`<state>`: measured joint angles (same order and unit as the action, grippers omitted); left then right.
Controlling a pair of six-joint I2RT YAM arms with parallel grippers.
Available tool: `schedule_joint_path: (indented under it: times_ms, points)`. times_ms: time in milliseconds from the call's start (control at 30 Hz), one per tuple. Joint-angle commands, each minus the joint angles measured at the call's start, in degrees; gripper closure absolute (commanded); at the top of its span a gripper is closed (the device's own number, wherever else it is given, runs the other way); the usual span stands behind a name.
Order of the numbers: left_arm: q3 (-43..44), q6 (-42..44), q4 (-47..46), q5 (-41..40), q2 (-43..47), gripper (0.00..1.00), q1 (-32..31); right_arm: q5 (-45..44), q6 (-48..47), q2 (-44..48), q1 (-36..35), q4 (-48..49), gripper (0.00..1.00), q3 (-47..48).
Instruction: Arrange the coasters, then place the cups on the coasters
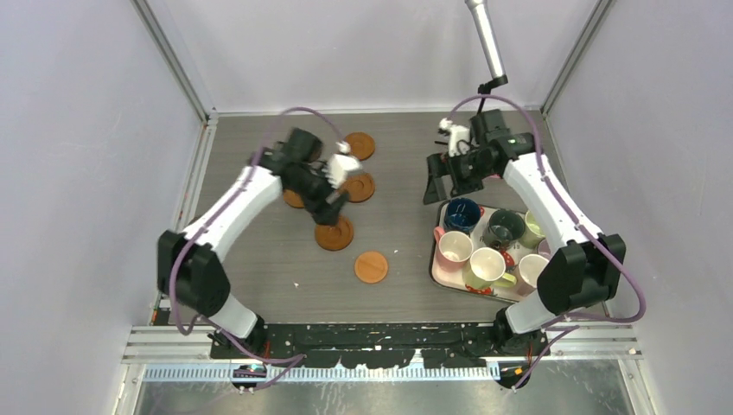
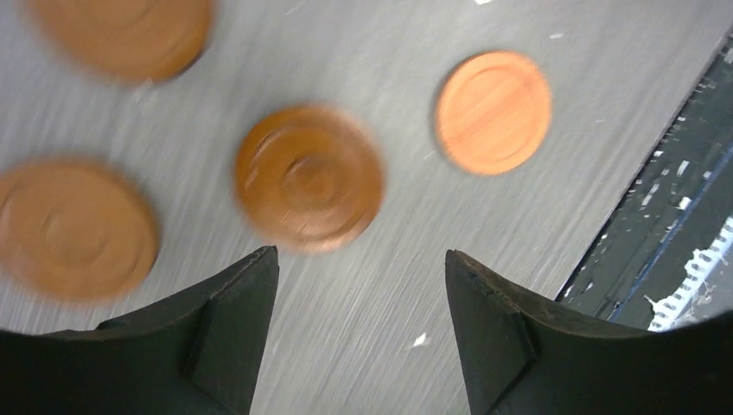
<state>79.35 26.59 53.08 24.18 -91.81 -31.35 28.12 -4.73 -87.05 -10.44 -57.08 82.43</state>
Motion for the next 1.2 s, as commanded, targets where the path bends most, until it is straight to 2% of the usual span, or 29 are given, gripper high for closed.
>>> schedule_joint_path:
  times_ms: [0,167,233,333,433,667,867,1167]
  points:
    - [-0.85,6.47,10.91,3.49,5.28,0.26,17.22,-3.60,-2.94,-1.70,-9.42,-0.24,0.04,1.76]
    - [-1.60,16.00,15.24,3.69,4.48,0.23,40.65,-8.57,-5.12,-6.80,-20.40,-0.31,0.08,2.39]
    - [-0.66,18.57,16.24,3.76,2.01,0.22,47.60,-9.39,-5.37,-9.41,-23.50,-0.24,0.09,3.08]
    - [0.62,21.31,15.91,3.95,-1.77,0.20,55.85,-9.89,-5.63,-13.43,-27.45,-0.08,0.12,4.22]
    - [1.88,22.76,14.26,2.88,-5.97,0.19,61.37,-11.30,-5.49,-17.10,-30.42,1.13,0.15,5.13]
    - [3.92,22.63,10.69,1.71,-12.50,0.19,67.71,-12.50,-4.17,-23.73,-34.26,3.84,0.24,7.64]
    - [4.37,23.01,7.19,-1.21,-14.89,0.18,69.20,-14.54,-3.84,-27.47,-35.96,6.27,0.30,7.31]
    - [11.45,22.44,5.96,-3.45,-22.50,0.18,69.85,-13.45,-3.27,-30.73,-37.97,6.26,0.40,6.40]
